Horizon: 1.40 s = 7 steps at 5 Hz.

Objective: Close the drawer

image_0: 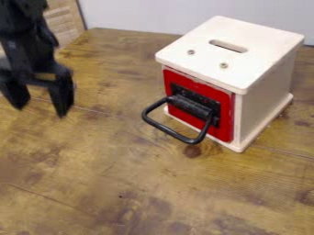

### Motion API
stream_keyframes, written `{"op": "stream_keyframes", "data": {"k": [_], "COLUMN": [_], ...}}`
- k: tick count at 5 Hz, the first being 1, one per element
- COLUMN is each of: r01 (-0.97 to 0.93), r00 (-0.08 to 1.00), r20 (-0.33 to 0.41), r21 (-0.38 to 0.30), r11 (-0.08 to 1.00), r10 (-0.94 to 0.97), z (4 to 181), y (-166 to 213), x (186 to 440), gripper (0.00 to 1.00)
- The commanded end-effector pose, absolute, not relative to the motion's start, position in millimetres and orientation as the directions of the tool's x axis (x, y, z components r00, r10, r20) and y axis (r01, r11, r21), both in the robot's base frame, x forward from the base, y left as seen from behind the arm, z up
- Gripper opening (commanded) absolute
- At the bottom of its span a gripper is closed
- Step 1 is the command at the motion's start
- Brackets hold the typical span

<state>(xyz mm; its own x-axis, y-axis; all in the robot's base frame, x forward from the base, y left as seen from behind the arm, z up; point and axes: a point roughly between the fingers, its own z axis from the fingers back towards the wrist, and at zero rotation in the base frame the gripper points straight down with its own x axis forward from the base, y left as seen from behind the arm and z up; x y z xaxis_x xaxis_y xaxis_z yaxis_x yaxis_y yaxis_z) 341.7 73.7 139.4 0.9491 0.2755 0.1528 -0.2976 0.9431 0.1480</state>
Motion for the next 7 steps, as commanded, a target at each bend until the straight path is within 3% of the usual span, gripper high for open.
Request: {"op": "stream_keyframes", "data": {"k": [1,2,4,6,7], "r01": [-0.439,-0.486,-0.413,-0.447,-0.418], "r00": [0.887,0.862,0.895,0.879,0.889], "r20": [0.222,0.237,0.248,0.255,0.267], "r21": [0.133,0.136,0.147,0.151,0.143], "r11": [0.889,0.864,0.899,0.882,0.897], "r10": [0.405,0.448,0.371,0.402,0.372], "z": [165.7,168.4,127.0,165.1,175.0], "y": [67.1,67.8,63.8,47.2,49.1], "x": [361.8,369.9,372.4,373.4,372.8], "gripper": [1.0,1.0,1.0,1.0,1.0]}}
